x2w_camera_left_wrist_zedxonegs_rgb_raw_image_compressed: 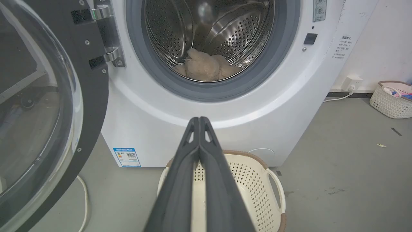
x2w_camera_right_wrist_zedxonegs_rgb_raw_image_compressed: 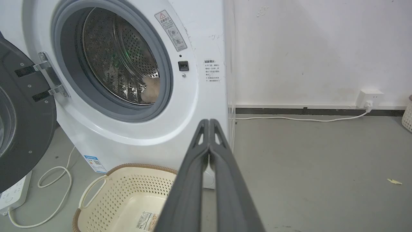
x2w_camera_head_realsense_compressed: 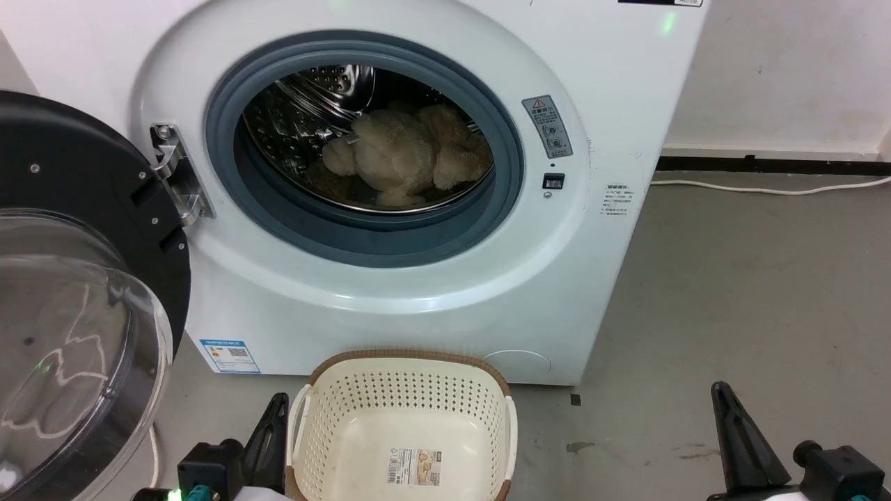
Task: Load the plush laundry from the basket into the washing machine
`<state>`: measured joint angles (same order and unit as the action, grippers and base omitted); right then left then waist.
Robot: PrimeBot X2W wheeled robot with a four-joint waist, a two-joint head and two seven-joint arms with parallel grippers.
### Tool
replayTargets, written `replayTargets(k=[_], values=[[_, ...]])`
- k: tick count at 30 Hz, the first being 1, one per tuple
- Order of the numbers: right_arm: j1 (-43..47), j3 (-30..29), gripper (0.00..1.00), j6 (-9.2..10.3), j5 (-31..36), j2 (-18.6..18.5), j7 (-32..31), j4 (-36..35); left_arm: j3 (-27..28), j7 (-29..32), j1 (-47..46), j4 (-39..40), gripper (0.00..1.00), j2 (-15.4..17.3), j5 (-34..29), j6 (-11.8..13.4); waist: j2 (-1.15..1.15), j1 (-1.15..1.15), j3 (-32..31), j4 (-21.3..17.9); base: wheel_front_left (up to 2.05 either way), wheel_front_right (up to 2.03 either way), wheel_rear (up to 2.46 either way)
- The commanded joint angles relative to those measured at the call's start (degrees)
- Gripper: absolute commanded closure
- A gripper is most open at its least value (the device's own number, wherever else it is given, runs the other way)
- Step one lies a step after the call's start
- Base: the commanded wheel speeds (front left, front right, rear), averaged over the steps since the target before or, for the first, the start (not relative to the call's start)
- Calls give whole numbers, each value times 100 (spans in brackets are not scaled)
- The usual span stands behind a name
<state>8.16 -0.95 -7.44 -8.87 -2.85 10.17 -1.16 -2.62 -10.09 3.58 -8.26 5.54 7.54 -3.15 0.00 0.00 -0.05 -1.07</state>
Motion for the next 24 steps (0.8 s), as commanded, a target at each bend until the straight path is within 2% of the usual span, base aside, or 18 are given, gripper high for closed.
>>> replayTargets(k=[1,24], values=[[-105,10,100,-2,80,-1,-33,14,28,34,-89,65,100,-33,-74,33,0,0,0,3,0,0,0],[-292,33,100,-2,292,-1,-292,41,90,291,-160,265,100,-95,-253,107,0,0,1,30,0,0,0]])
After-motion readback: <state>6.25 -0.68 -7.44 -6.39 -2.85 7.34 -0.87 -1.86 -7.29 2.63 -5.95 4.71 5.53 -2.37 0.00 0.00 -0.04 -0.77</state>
